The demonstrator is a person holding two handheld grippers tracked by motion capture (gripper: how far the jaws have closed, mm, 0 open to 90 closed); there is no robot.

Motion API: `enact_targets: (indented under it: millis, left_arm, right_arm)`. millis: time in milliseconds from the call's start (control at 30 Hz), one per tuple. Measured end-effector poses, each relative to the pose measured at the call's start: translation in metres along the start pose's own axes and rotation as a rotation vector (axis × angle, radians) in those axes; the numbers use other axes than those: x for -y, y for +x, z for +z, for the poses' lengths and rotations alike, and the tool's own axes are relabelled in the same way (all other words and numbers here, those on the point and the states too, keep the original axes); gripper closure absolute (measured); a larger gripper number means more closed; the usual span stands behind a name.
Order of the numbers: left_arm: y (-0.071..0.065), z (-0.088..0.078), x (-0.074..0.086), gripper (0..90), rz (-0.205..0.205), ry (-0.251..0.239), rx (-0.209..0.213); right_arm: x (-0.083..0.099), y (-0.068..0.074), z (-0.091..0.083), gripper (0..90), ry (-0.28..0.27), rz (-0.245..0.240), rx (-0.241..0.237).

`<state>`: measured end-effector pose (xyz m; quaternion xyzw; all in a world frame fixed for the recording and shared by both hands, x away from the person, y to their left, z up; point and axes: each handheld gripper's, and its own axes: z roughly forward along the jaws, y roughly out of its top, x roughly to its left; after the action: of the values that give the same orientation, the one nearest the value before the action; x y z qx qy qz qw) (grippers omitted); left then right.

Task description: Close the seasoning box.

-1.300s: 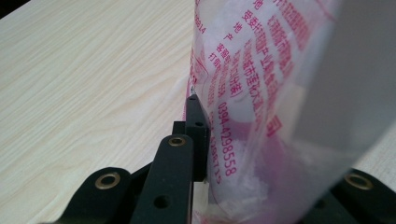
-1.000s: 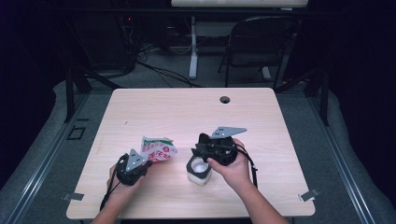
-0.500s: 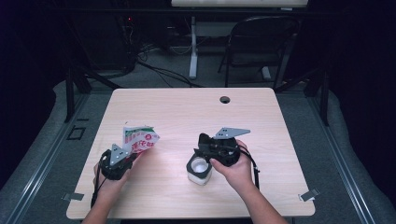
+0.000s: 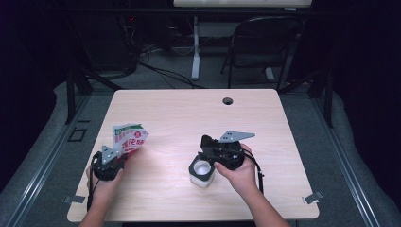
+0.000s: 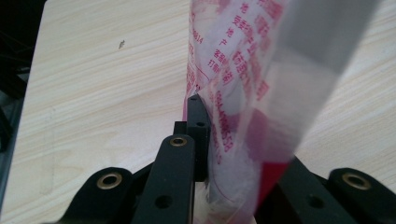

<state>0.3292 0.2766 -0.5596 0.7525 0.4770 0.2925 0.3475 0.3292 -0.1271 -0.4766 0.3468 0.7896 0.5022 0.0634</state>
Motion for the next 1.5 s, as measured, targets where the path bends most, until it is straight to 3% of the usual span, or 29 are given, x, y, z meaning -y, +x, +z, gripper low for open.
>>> enact_targets:
  millis: [133, 500, 700, 933, 1133, 1300, 1500]
  left_arm:
    - [0.002, 0.000, 0.001, 83.4, -0.036, 0.001, 0.010]
    - [0.010, 0.001, 0.014, 78.2, -0.199, 0.012, 0.082]
    - [0.009, 0.001, 0.016, 71.4, -0.210, -0.002, 0.092]
    - [0.005, 0.000, 0.014, 63.4, -0.165, -0.010, 0.086]
    - [-0.005, -0.004, 0.010, 54.4, -0.063, -0.008, 0.045]
    - [-0.015, -0.006, 0.006, 44.6, -0.003, -0.013, 0.064]
    - [-0.029, -0.008, 0.001, 42.1, 0.064, -0.004, 0.086]
  right_arm:
    - [0.001, 0.001, -0.001, 69.8, -0.009, 0.001, -0.001]
    - [0.007, 0.000, -0.004, 68.6, -0.020, 0.016, -0.011]
    - [0.011, -0.002, -0.005, 68.4, -0.018, 0.024, -0.012]
    - [0.012, -0.003, -0.008, 68.1, -0.023, 0.027, -0.012]
    - [0.012, -0.002, -0.009, 67.8, -0.028, 0.028, -0.013]
    - [0.010, 0.000, -0.015, 64.1, -0.060, 0.026, -0.010]
    - [0.003, 0.003, -0.024, 59.6, -0.101, 0.028, -0.022]
